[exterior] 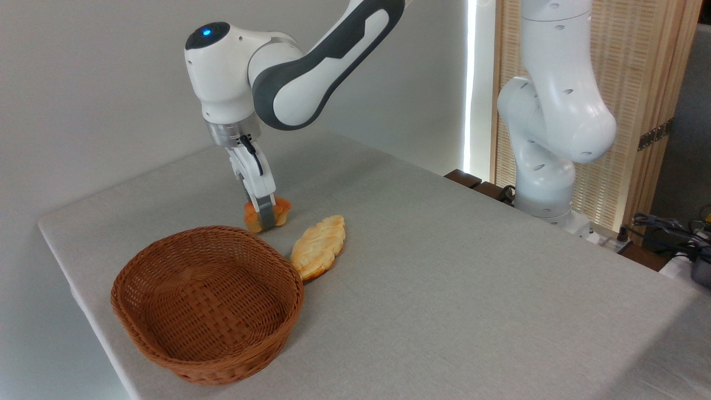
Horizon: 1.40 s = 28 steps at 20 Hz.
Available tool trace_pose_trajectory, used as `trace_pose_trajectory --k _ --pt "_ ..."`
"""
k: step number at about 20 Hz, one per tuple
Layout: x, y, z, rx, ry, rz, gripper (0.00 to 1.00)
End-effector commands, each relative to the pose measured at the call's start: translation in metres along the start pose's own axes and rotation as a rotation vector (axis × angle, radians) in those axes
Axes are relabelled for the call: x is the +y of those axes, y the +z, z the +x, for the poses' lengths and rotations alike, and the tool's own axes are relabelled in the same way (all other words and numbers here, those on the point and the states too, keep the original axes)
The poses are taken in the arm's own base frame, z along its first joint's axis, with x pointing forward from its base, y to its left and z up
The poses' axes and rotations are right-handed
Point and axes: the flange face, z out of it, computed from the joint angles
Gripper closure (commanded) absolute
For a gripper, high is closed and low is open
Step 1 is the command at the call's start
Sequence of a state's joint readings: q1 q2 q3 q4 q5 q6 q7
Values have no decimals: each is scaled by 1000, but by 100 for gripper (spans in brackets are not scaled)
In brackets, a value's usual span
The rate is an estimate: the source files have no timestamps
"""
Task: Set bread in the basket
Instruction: 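Carry the held roll over the wicker basket and lower it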
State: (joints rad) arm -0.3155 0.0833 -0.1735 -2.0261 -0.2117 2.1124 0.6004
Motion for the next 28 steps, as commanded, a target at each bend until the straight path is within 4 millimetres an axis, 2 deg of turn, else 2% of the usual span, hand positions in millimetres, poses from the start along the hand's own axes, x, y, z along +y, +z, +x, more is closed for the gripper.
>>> trace_pose_trajectory --k 1,3,6,7,9,11,13,16,20,21,22,23,28 --pt "-2 -31 -3 49 -23 27 54" --pt "-19 -56 -15 86 -73 55 52" --pt "-33 -83 -24 128 -100 85 52" --pt "-42 -98 -31 148 -118 104 52" --pt "-56 -111 -41 165 -141 122 52" --pt "-71 -116 -52 171 -164 130 52" --pt "-94 -133 -66 198 -191 160 52" --pt "-111 -139 -80 183 -172 194 48" --pt "-121 -135 -83 185 -188 200 46" --pt "-123 -133 -80 188 -187 204 38" --pt "-127 -128 -77 199 -192 219 11" --pt "-128 -126 -75 204 -196 224 1" --pt "-137 -119 -68 236 -198 258 0"
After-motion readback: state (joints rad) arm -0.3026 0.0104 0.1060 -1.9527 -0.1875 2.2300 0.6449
